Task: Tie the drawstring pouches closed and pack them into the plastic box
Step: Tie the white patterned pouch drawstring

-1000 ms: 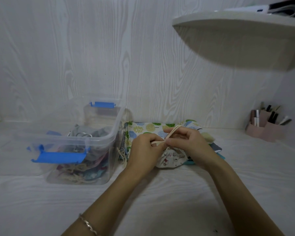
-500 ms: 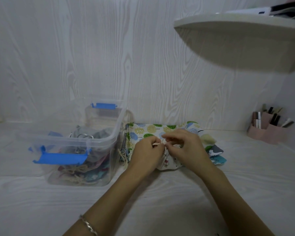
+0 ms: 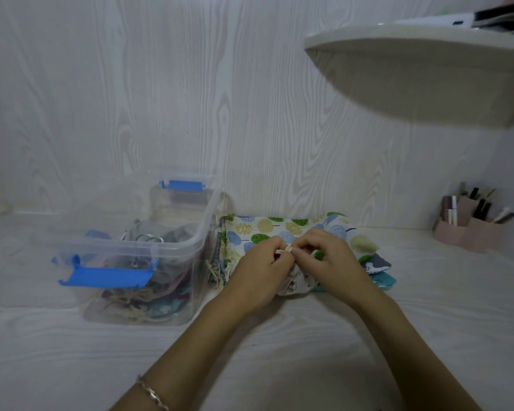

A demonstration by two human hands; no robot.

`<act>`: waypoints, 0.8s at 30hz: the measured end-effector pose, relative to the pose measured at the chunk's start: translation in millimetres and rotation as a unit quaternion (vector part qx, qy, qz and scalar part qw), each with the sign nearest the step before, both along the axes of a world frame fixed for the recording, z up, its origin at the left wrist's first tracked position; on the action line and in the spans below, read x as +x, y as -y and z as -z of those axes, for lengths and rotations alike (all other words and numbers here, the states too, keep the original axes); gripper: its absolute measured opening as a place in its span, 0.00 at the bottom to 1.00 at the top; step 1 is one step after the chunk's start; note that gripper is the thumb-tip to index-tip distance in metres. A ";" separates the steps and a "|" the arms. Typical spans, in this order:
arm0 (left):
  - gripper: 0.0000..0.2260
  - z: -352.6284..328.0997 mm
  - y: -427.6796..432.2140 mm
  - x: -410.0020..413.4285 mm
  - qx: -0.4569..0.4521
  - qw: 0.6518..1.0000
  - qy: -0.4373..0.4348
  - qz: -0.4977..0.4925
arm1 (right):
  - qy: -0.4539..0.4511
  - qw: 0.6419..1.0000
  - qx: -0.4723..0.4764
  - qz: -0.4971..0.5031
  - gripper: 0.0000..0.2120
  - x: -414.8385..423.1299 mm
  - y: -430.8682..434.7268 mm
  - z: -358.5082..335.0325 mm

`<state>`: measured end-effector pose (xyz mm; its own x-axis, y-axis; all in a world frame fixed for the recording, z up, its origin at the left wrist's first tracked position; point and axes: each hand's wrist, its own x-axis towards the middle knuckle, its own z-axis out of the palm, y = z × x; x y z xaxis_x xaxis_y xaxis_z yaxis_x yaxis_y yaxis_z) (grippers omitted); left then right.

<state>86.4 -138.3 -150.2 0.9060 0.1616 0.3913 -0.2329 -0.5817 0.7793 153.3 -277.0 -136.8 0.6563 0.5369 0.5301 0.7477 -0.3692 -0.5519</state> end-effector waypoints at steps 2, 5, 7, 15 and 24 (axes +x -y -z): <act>0.09 2.3 -2.1 1.9 0.026 1.000 0.002 -0.003 | -0.102 0.993 0.058 -0.004 0.06 0.3 -1.0 -0.2; 0.08 4.5 -4.7 3.5 0.045 0.999 0.027 -0.007 | -0.298 0.942 0.146 -0.058 0.08 3.4 -0.6 -1.0; 0.07 1.8 -3.8 2.8 0.022 0.998 0.054 -0.009 | -0.403 0.888 0.194 -0.107 0.13 4.6 0.0 -1.4; 0.07 -0.9 -4.6 3.0 -0.054 0.995 0.078 -0.024 | -0.322 0.921 0.213 -0.051 0.03 1.6 -2.6 -0.9; 0.09 -0.8 -5.7 4.9 -0.102 0.993 0.055 -0.031 | -0.112 0.982 0.149 -0.013 0.03 -2.3 -2.8 2.2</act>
